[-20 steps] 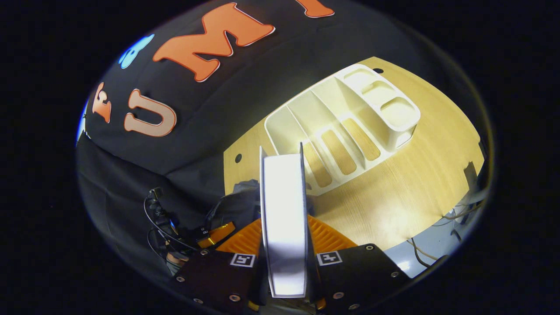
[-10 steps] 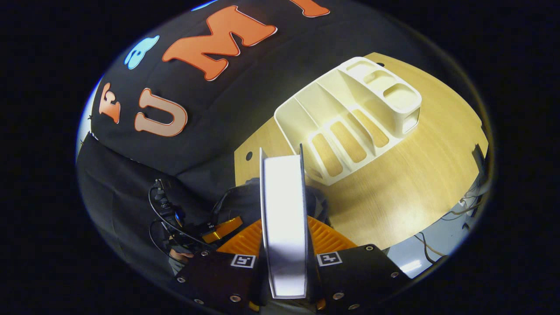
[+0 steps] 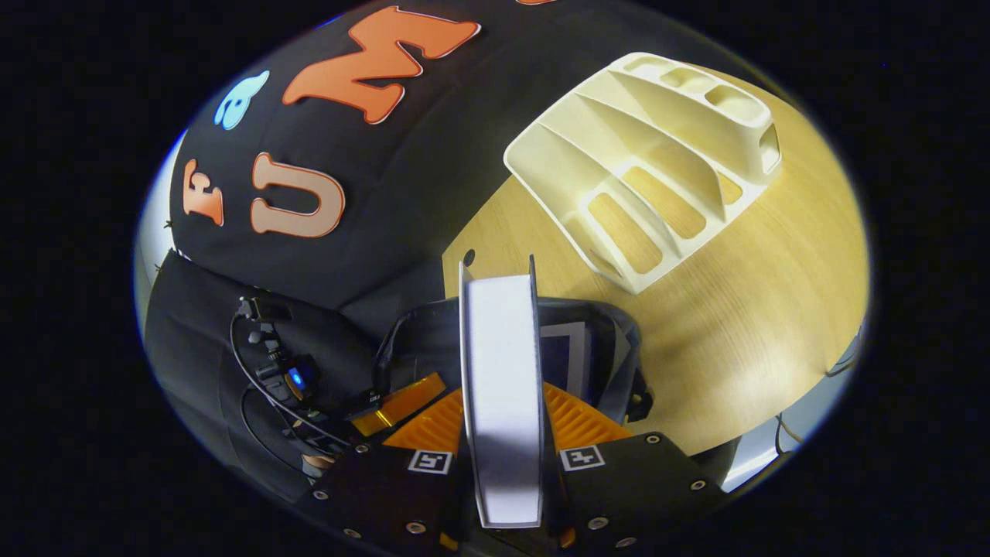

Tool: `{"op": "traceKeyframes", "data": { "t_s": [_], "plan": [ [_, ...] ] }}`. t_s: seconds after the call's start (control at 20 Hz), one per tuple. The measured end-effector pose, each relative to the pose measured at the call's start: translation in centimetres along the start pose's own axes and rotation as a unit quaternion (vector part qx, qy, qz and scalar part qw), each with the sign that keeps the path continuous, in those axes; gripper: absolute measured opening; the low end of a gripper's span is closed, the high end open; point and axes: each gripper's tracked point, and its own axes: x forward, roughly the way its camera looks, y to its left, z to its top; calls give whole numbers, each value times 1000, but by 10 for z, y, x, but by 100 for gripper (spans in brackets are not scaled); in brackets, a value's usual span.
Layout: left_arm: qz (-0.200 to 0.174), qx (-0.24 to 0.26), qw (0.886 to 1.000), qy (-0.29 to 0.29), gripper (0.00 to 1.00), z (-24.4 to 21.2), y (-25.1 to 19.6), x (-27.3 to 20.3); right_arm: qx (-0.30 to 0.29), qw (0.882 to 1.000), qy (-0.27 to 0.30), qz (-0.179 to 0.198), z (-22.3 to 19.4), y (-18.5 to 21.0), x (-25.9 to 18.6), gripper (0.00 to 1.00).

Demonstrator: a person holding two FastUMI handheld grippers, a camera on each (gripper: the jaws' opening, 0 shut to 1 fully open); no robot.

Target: Open the schoolbag, grab two books from the bookshelf and put them into the schoolbag.

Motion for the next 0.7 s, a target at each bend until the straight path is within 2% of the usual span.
{"op": "traceKeyframes", "data": {
  "t_s": [0.2,0.45,0.7],
  "plan": [
    [-4,0,1000,-16,7,5,-2,-4,50,998,-10,29,-2,-9,36,36],
    [-16,11,999,-35,7,16,-14,-5,49,998,-13,37,-13,-9,70,36],
    [-32,24,998,-40,8,28,-33,1,72,995,-25,65,-17,-3,99,36]
  ]
}}
